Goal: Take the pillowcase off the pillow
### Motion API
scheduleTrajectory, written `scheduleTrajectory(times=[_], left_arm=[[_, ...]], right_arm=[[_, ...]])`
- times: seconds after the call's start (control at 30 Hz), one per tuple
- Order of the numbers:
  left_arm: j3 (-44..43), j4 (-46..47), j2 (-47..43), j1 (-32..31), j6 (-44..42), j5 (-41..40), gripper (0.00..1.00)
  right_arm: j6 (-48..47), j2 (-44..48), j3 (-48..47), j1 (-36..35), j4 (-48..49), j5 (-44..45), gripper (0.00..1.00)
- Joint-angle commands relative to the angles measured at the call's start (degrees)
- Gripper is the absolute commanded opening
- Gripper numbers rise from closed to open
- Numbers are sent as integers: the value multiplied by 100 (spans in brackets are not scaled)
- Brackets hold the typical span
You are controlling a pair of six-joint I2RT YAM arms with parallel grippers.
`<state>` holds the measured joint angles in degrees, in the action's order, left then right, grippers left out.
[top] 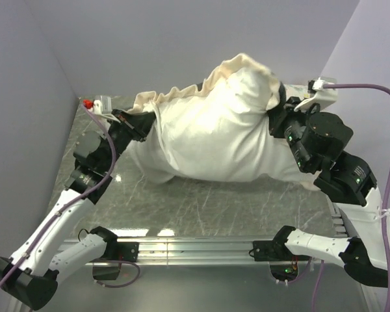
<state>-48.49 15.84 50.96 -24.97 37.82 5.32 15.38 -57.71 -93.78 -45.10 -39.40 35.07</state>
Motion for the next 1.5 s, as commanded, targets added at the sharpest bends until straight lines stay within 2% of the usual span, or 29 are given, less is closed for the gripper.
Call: scheduleTrajectory(times=[0.0, 0.1, 0.17, 0.23, 0.27, 0.37, 0.4, 0.47, 0.5, 0.53, 0.57, 0.7, 0.73, 0.8, 0.83, 0.87, 0.97, 1.1, 1.27, 1.47], left_arm=[[-1152, -1204, -8, -350, -434, 91, 0], [-1418, -1470, 493, -596, -346, 197, 1], [-1182, -1242, 774, -841, -163, 83, 0], [-1032, -1118, 1124, -1026, -39, 5, 0], [-970, -1083, 1266, -1245, 49, -100, 0], [-1100, -1074, 1951, -1580, 181, -399, 1], [-1171, -1100, 2153, -1616, 225, -426, 0], [-1285, -995, 2698, -1686, 365, -418, 0], [-1312, -951, 2865, -1678, 444, -401, 1], [-1356, -846, 3137, -1695, 602, -383, 0], [-1356, -758, 3252, -1713, 682, -322, 1], [-1444, -459, 3684, -1818, 999, -330, 5], [-1479, -406, 3797, -1836, 1008, -321, 9], [-1698, -511, 3877, -1862, 938, -312, 32], [-1795, -590, 3878, -1854, 894, -356, 43], [-1952, -790, 3843, -1853, 772, -417, 61], [-2234, -1151, 3518, -1853, 525, -820, 77], [-2560, -2467, 2834, -1853, 568, -1778, 80], [-2043, -3472, 1762, -1853, 1156, -3262, 81], [-918, -4238, 618, -1853, 1816, -3679, 85]], right_arm=[[53, -29, -448, 28, 293, 640, 0], [9, -179, -309, 45, 169, 1255, 0], [167, -135, 285, 220, 309, 1336, 0], [438, -39, 823, 483, 476, 1074, 3], [536, -47, 1313, 685, 625, 672, 4], [887, -301, 2158, 1485, 862, -41, 7], [958, -389, 2310, 1817, 898, -183, 13], [1151, -627, 2652, 2013, 1012, -360, 28], [1187, -662, 2732, 2084, 1074, -465, 48], [1196, -671, 2820, 2102, 1144, -457, 60], [1187, -671, 2821, 2102, 1136, -440, 80], [1134, -627, 2514, 2102, 996, -413, 94], [1099, -558, 2453, 2102, 995, -544, 95], [1047, -461, 2338, 2084, 1030, -816, 95], [1038, -338, 2329, 2058, 1074, -1218, 95], [994, -267, 2390, 1954, 1240, -1465, 95], [897, -47, 2574, 1463, 1530, -1732, 95], [774, -126, 2628, 277, 1637, -1363, 95], [677, -213, 2856, -305, 2242, -1705, 95], [344, -1171, 2496, -1175, 2340, -1565, 96]])
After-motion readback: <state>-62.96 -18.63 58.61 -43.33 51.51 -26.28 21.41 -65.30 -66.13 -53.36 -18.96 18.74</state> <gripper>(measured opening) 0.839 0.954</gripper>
